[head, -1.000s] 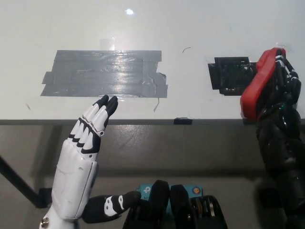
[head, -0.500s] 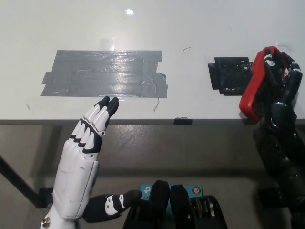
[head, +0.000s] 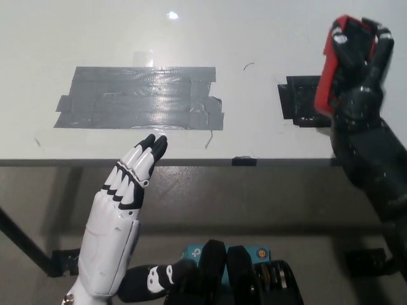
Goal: The robot first picks the multimeter with right hand and then unfolds the black stand on the back of it using left hand
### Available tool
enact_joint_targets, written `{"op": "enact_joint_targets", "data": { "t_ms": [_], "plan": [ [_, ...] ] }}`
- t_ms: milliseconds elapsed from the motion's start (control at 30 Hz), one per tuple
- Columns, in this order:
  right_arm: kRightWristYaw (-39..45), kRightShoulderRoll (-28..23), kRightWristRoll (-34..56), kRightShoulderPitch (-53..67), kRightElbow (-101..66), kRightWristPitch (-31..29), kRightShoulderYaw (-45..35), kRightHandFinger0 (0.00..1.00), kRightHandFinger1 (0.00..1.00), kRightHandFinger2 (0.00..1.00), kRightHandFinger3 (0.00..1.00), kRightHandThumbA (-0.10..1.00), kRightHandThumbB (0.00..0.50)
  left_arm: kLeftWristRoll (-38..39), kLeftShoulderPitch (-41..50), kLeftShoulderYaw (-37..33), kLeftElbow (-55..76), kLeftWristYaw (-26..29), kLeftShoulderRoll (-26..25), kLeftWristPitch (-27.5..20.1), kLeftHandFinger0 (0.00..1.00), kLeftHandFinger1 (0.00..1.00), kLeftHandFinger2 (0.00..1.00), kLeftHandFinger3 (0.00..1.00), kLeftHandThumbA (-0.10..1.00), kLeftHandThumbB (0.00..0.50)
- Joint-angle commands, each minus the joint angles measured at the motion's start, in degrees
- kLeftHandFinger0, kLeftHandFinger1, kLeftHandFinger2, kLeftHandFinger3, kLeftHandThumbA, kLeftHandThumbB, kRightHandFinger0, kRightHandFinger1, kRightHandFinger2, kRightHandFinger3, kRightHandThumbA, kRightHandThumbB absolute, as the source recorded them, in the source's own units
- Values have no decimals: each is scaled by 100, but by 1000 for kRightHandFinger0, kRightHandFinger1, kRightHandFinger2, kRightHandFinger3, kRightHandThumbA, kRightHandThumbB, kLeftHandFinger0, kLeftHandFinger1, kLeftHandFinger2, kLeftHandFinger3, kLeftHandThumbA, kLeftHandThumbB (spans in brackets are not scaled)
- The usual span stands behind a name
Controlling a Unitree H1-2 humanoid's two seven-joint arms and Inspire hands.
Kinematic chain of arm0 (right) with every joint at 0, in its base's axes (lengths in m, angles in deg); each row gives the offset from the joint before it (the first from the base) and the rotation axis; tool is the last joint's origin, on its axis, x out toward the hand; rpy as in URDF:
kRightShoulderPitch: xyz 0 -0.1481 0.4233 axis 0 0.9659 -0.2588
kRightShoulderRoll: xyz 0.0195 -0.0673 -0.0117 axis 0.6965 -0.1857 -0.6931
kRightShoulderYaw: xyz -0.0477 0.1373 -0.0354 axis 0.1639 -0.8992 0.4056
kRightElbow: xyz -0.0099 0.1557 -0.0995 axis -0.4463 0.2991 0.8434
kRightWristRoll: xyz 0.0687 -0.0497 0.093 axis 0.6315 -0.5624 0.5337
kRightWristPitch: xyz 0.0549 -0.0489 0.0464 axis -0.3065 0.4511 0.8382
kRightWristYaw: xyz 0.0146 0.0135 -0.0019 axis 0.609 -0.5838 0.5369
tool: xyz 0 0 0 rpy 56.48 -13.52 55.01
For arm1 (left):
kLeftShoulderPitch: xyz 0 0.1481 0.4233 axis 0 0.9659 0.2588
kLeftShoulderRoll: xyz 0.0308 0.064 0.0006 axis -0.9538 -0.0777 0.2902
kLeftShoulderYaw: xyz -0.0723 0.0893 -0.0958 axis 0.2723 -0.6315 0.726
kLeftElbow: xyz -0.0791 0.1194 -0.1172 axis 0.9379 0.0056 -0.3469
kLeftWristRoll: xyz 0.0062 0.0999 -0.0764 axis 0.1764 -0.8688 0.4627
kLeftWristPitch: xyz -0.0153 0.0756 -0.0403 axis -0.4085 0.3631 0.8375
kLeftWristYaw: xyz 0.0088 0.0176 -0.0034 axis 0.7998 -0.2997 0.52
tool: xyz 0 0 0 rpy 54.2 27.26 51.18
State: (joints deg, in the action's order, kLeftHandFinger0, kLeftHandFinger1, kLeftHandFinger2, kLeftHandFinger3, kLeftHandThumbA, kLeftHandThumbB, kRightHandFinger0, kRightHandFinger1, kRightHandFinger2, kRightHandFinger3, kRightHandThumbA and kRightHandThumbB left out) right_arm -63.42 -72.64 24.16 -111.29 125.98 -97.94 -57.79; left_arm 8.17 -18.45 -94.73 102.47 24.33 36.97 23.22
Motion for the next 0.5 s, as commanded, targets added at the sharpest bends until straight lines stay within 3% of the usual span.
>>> {"op": "enact_joint_targets", "data": {
  "t_ms": [0,67,100,167,233,333,433,467],
  "plan": [
    [85,15,-1139,-1749,525,-1054,434,0,0,93,492,-62,201,-48,81,-166,106,42,100,-318,1000,1000,1000,1000,1000,310],
    [190,36,-1269,-1729,650,-915,609,0,0,169,468,-41,179,-57,100,-164,128,28,89,-300,1000,1000,1000,1000,1000,310],
    [190,47,-1400,-1702,719,-918,760,0,0,228,458,-81,172,-63,104,-158,143,11,76,-277,1000,1000,1000,1000,1000,310],
    [246,89,-1509,-1591,835,-912,929,0,55,417,523,-12,182,-77,103,-138,150,31,59,-283,1000,1000,1000,1000,1000,307],
    [327,86,-1574,-1522,887,-945,1034,0,69,442,527,-7,178,-64,93,-140,149,34,60,-282,1000,1000,1000,1000,1000,307],
    [321,59,-1894,-1335,964,-1013,1364,0,40,351,401,-41,224,-48,113,-118,108,81,44,-327,1000,1000,1000,1000,1000,307],
    [445,45,-1955,-1185,1021,-960,1445,0,98,438,401,-85,227,-54,126,-95,58,131,30,-398,1000,1000,1000,1000,1000,299],
    [407,43,-2025,-1119,1041,-937,1502,0,47,416,352,-63,229,-46,125,-89,34,148,25,-428,1000,1000,1000,1000,1000,296]
  ]
}}
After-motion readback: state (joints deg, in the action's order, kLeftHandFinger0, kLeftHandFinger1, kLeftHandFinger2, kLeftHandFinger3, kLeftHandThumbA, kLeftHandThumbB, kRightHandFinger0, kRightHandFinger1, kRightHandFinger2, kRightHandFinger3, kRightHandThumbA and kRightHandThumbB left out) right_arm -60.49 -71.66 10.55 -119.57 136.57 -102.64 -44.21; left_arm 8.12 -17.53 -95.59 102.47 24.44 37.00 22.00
